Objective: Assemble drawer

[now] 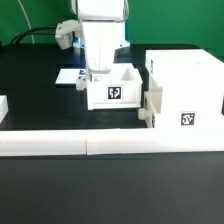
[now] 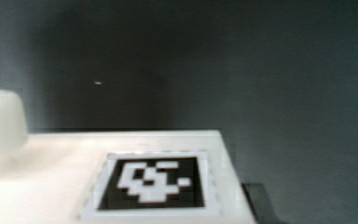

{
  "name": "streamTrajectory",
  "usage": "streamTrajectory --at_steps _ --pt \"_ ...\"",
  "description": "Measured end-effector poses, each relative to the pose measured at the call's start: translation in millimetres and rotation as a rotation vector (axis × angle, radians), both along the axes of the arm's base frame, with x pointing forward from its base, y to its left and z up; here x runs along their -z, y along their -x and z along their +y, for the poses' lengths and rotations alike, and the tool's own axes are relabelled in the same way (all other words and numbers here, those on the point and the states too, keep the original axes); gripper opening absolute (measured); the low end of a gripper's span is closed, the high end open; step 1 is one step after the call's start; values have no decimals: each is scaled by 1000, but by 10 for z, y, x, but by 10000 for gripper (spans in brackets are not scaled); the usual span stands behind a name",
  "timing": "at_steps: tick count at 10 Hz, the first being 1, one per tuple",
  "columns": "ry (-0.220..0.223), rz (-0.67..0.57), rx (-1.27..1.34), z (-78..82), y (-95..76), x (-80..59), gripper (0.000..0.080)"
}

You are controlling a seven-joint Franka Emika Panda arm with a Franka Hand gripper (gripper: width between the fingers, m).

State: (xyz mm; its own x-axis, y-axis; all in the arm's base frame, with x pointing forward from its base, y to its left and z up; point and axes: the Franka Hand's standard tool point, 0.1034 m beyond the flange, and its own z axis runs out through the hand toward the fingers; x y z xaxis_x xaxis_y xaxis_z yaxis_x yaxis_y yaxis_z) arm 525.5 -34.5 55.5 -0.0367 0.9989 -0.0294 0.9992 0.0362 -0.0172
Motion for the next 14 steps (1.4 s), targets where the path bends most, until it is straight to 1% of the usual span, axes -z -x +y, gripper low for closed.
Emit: streamTrajectory --at_steps 2,4,5,6,9,11,14 --pt "-1 -9 -5 28 -105 -17 42" --pt "-4 -17 13 129 -191 -3 42" --pt "-6 -19 24 182 -199 -3 42" --pt "-7 -19 28 201 -199 -2 42" --pt "-6 -17 30 186 -188 6 42" --pt "-5 -19 20 270 -196 2 42" --pt "-5 -19 32 292 -204 -4 42"
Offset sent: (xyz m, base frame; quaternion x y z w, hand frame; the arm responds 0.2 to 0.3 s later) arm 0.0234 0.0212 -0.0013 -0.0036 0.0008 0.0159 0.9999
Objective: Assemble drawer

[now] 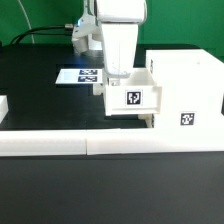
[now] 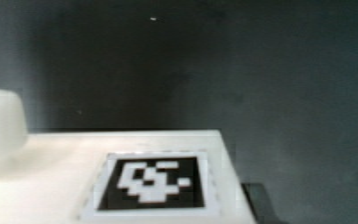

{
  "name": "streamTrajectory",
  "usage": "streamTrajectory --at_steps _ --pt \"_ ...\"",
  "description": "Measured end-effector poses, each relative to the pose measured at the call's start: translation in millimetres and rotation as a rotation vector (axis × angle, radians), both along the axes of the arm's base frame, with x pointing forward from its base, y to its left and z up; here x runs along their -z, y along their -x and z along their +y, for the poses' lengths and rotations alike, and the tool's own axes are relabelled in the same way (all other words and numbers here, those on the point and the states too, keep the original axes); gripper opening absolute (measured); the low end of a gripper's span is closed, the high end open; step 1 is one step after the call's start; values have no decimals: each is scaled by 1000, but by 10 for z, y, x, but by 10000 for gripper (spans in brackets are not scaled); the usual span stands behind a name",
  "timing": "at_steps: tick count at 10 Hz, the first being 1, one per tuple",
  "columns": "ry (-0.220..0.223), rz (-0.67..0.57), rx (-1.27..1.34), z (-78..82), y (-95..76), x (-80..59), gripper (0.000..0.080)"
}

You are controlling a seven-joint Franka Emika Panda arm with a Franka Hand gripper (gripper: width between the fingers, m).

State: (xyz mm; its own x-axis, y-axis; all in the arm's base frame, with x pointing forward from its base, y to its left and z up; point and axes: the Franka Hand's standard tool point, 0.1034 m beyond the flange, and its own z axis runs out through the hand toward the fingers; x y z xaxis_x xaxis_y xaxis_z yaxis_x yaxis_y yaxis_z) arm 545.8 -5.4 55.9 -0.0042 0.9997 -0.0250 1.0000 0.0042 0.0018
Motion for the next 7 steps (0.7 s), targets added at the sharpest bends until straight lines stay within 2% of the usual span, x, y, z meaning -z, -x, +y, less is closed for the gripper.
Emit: streamTrajectory --at_steps 7 --pt "-5 -3 9 75 -17 7 42"
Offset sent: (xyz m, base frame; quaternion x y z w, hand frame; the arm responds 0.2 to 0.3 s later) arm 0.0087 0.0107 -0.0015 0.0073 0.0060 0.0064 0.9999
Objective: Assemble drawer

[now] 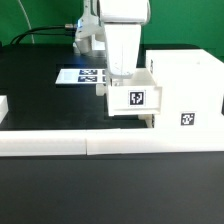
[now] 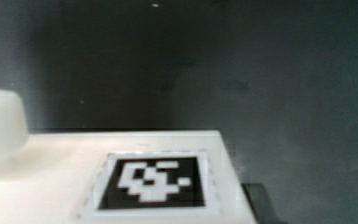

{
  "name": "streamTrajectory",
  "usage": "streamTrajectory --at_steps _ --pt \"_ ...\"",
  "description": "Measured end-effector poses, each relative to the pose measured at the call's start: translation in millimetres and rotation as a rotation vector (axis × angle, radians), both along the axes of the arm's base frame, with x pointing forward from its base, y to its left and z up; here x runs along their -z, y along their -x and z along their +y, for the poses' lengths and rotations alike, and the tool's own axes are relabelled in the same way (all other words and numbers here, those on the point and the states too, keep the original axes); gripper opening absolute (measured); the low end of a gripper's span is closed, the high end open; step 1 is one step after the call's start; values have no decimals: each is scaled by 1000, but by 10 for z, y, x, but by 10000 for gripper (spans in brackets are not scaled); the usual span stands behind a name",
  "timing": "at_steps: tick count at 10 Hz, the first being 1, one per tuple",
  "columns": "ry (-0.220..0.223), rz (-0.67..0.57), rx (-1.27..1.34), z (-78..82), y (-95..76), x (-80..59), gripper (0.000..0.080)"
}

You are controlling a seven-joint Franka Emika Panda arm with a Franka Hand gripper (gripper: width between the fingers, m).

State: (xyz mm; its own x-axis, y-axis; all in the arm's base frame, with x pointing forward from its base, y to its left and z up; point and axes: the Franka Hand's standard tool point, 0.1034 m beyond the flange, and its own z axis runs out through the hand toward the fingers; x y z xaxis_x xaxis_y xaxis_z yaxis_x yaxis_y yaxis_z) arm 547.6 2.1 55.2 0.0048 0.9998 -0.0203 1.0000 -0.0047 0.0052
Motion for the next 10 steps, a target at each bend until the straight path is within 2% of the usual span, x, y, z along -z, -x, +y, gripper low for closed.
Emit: streamTrajectory --at_steps 3,7,10 --pt "1 -6 -15 59 -3 1 42" --pt "1 -10 -13 46 -5 3 42" --pt "15 -15 -69 105 -29 -6 42"
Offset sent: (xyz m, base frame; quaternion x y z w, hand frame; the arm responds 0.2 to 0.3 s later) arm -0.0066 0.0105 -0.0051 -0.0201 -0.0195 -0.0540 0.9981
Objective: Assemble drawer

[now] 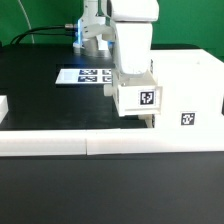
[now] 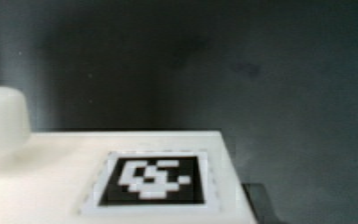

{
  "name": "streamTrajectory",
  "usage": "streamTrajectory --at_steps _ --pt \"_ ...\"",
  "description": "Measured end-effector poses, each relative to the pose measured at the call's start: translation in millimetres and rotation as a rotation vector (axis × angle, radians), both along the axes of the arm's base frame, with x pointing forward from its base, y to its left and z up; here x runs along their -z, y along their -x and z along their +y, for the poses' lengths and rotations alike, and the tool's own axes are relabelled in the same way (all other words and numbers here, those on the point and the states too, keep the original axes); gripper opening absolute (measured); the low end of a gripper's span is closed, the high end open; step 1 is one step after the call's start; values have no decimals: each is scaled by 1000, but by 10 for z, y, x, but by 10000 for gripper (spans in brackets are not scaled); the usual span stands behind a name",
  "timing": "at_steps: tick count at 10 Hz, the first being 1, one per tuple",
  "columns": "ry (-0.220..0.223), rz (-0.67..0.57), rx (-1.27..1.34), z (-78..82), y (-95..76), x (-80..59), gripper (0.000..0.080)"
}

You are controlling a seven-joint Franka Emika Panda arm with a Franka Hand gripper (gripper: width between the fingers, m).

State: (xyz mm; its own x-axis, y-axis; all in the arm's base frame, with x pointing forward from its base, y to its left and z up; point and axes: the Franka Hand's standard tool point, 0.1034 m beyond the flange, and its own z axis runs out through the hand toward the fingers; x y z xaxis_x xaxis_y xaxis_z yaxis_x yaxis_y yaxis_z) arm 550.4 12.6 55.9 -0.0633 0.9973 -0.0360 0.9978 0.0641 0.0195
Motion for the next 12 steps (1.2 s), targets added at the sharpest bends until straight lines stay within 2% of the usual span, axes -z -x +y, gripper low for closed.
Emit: streamTrajectory --at_steps 2,5,6,7,8,9,12 --pt "2 -2 2 60 -1 -2 42" --pt "2 -4 16 52 -1 -6 42" --pt "3 -8 20 53 -10 -50 254" --pt "8 -3 30 57 -13 -124 254" --pt "16 14 37 57 -10 -205 441" --pt "23 24 38 51 -26 -297 593" --pt "39 42 45 -51 -29 -492 636"
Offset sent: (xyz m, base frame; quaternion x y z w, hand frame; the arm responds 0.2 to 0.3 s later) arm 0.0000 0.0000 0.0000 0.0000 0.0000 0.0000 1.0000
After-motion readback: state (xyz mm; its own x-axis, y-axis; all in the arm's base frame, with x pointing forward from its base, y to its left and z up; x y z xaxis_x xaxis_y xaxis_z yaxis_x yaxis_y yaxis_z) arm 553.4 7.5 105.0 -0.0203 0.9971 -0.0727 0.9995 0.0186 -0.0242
